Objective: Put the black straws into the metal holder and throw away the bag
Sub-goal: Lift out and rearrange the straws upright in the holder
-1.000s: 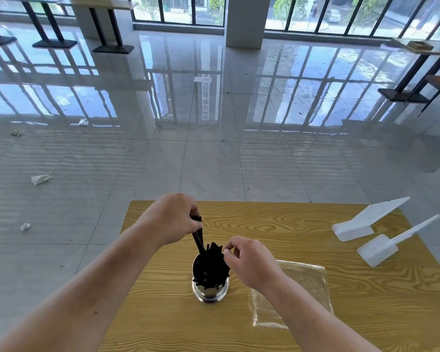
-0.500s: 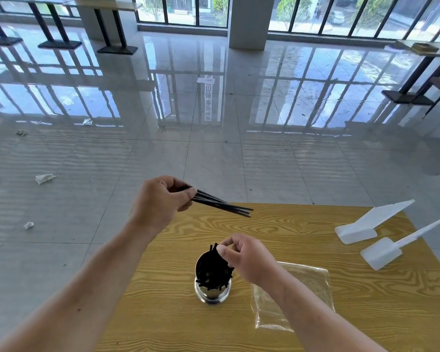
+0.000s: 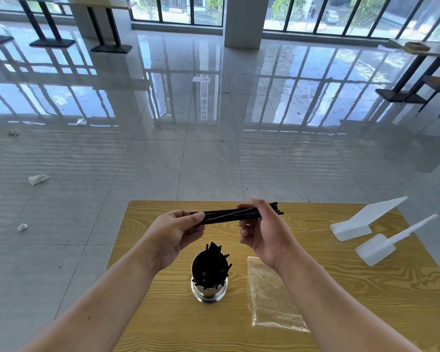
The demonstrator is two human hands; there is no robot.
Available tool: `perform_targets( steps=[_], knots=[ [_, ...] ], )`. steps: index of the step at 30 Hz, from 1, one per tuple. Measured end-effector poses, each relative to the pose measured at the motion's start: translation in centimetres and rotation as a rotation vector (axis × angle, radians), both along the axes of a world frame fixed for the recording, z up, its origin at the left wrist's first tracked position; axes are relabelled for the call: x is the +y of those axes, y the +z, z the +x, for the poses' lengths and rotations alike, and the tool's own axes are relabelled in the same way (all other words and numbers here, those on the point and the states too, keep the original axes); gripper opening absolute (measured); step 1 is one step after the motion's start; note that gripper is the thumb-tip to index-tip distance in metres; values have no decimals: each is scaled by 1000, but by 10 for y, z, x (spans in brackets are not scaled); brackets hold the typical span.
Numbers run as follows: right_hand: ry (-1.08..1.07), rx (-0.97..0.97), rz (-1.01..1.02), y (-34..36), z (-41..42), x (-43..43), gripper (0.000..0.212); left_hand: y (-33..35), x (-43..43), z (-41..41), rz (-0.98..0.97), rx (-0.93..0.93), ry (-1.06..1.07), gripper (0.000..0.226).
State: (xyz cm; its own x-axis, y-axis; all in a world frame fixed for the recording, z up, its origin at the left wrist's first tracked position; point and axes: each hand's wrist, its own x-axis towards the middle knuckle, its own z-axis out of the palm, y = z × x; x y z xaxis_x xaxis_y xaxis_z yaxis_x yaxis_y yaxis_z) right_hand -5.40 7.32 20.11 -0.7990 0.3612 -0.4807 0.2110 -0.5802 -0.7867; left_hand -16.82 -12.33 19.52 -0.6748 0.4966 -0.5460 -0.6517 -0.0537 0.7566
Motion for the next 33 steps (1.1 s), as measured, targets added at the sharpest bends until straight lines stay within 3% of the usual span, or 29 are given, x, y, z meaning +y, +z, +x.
perform_targets(
  steps=[4,10,14,19,22,24,27,33],
  knots=[
    [7,-51,350,3,-1,1,32,-14,-2,2,-113,36,-100,17],
    [180,-65,773,1,3,-3,31,-41,-18,1,-578,403,-363,16],
    [371,-89,1047,-6,5,-12,43,-52,-28,2,-767,558,-548,24],
    [443,-99,1103,-22,1,-32,38,-56,-32,8,-814,532,-685,26],
    [648,-206,1140,-38,3,-40,25,-60,-28,14,-814,473,-714,17],
    [737,-262,1153,-47,8,-39,31,-64,-26,18,-826,463,-720,13],
    [705,-290,1115,-54,13,-32,34,-67,-24,24,-809,447,-720,19],
    [633,-337,1096,-61,20,-17,10,-70,-17,37,-772,463,-781,34]
  ],
)
